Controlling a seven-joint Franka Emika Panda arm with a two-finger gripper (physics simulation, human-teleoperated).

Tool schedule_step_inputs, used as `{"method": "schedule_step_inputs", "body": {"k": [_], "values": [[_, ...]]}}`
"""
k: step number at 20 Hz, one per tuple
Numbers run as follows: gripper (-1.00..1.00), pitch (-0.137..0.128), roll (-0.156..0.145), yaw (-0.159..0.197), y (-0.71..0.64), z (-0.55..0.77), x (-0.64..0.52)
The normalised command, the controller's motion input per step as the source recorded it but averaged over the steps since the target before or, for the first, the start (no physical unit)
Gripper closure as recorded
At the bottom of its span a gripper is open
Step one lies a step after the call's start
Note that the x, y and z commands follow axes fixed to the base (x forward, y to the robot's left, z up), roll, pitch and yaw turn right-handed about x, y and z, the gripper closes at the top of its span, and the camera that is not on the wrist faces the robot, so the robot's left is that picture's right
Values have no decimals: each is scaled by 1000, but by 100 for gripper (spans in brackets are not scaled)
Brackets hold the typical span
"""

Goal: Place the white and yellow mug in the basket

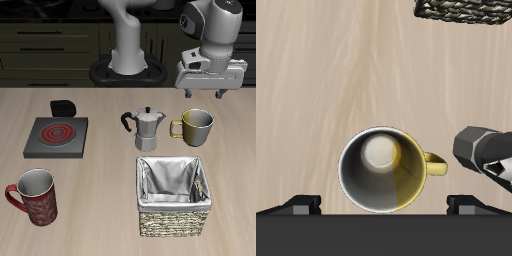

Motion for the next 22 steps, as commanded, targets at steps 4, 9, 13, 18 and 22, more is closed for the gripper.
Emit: {"method": "schedule_step_inputs", "body": {"k": [4,9,13,18,22], "values": [[-100,-55,6,20,415,-97,-102],[-100,-38,32,13,242,-98,-9],[-100,13,28,-6,69,-258,115],[-100,14,14,-1,67,-243,59],[-100,13,19,-24,2,-246,-22]]}}
